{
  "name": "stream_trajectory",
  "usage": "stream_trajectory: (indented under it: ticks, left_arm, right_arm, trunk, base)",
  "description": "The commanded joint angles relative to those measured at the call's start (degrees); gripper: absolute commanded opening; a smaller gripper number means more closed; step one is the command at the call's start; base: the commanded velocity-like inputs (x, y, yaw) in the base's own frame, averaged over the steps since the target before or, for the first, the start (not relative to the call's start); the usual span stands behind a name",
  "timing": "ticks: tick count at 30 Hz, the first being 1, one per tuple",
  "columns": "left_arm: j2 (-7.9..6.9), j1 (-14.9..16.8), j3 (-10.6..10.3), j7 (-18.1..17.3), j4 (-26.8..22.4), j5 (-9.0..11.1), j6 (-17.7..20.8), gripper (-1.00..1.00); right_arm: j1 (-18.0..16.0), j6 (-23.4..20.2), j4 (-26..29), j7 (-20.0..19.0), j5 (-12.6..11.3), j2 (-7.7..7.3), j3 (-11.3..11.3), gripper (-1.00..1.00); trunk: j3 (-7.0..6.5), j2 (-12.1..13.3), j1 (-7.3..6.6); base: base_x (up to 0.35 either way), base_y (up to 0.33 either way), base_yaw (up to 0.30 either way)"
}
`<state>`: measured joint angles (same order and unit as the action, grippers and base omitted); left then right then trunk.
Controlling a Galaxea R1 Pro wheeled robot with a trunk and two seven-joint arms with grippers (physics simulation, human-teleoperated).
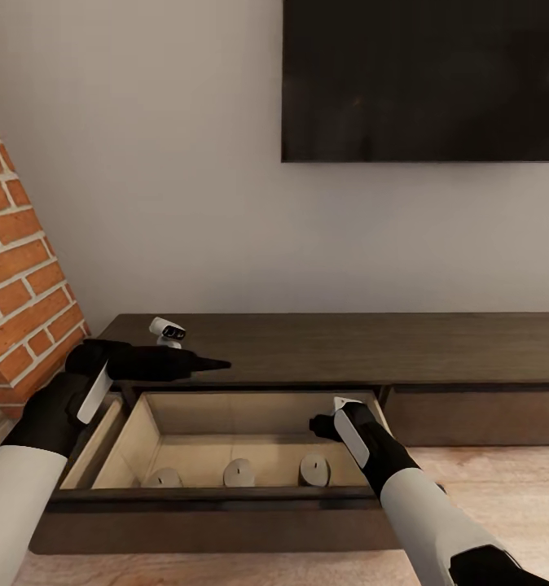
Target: Place each of the two pumpkins and all three candles from the living room inside a cabinet in the living room (use any cabinet), then make sure every cabinet is closed, and position the cauldron so it is next to a table in the living room.
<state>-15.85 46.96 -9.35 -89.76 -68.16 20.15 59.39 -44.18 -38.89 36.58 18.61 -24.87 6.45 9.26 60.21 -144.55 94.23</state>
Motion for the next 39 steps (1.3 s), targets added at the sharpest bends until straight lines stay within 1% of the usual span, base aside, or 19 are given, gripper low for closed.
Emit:
stream_trajectory:
  ticks: [1,11,33,39]
  left_arm:
    - [-0.05,0.0,-0.1,-0.2,0.0,0.0,0.6,1.0]
    - [-0.05,0.1,-0.1,-0.2,0.2,-0.1,0.6,1.0]
    - [0.03,0.1,-0.2,-0.2,0.3,-0.3,0.6,1.0]
    - [0.01,0.1,-0.3,-0.2,0.5,-0.3,0.6,1.0]
  right_arm:
    - [0.0,-0.1,0.1,0.5,-0.6,-0.03,0.2,1.0]
    - [0.0,-0.1,0.1,0.5,-0.6,0.05,0.2,1.0]
    - [0.0,0.3,0.3,0.4,-0.7,-0.03,0.1,1.0]
    - [0.0,0.2,0.4,0.1,-0.7,-0.13,-0.1,1.0]
  trunk:
    - [-0.17,0.0,-0.03]
    - [-2.39,0.1,-0.29]
    - [-7.26,0.4,-0.86]
    - [-8.59,0.5,-1.01]
  base:
    - [-0.006,0.0,0.0]
    - [-0.069,0.0,0.0]
    - [-0.004,0.0,0.0]
    - [-0.066,0.0,0.0]
